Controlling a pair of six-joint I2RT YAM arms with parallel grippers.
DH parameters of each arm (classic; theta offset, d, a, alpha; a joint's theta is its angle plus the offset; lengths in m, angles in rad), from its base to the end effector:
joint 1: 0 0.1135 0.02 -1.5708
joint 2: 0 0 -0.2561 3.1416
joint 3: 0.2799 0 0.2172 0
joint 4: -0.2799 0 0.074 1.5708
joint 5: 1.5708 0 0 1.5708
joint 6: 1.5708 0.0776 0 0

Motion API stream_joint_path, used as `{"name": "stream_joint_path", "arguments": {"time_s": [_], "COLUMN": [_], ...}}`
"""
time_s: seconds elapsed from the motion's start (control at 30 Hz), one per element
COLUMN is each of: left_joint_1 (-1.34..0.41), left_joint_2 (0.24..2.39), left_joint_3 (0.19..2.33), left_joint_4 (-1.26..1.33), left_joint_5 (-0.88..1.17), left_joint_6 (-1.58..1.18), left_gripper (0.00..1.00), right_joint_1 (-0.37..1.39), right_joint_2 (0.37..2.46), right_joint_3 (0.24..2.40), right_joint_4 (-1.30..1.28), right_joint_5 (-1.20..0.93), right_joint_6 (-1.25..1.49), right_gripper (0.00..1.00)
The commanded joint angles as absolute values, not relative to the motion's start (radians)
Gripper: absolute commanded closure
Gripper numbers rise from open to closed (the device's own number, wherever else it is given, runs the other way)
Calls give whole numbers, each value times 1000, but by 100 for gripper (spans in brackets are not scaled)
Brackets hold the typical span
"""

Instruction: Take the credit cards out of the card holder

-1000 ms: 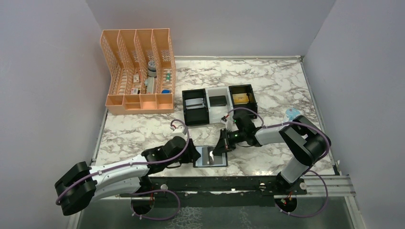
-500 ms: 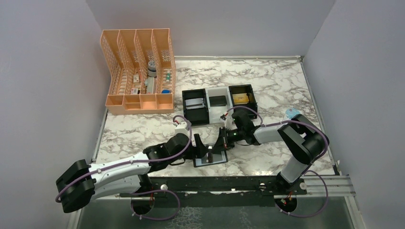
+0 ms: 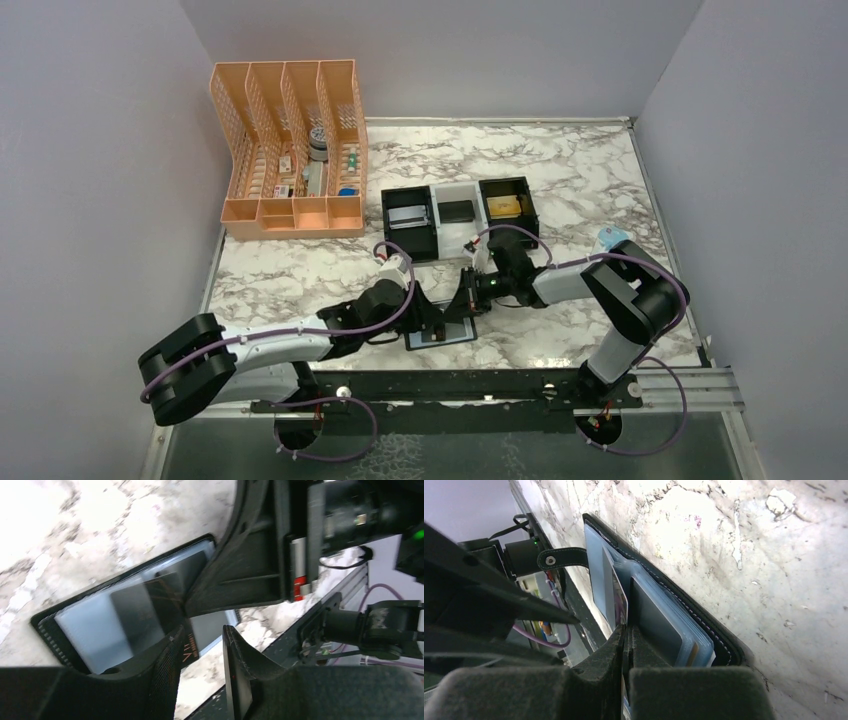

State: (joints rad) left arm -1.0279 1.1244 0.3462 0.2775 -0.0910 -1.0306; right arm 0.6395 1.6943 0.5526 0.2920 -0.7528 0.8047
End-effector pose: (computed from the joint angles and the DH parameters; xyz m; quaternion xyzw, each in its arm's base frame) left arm 0.1264 -0.1958 0.1681 -0.0243 0.8593 -0.4163 0.2961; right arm 0.1924 0.2092 0.1047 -0.0574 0.8779 0.4750 0.0189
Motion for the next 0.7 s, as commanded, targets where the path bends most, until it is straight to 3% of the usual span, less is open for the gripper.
{"name": "stream_joint_path", "arguments": {"time_s": [0.0, 0.17, 0.33, 0.67], "left_joint_1": [-1031, -1031, -1032, -1039], "left_joint_2": [1136, 1149, 1190, 1218], "left_joint_3": [284, 322, 399, 388], "left_joint_4": [307, 219, 118, 132], "left_joint_5": [-83, -98, -137, -117], "left_joint_6": [-1082, -1013, -990, -978], "left_gripper": [64, 68, 85, 92], "right_joint_1": [638, 638, 638, 638], "right_joint_2": [1679, 1670, 1666, 1664], "right_joint_3": [520, 522, 521, 521], "right_joint_4": [348, 339, 339, 341], "right_joint_5": [-723, -722, -730, -726], "right_joint_6": [833, 829, 832, 822], "right_gripper": [99, 99, 99, 98]}}
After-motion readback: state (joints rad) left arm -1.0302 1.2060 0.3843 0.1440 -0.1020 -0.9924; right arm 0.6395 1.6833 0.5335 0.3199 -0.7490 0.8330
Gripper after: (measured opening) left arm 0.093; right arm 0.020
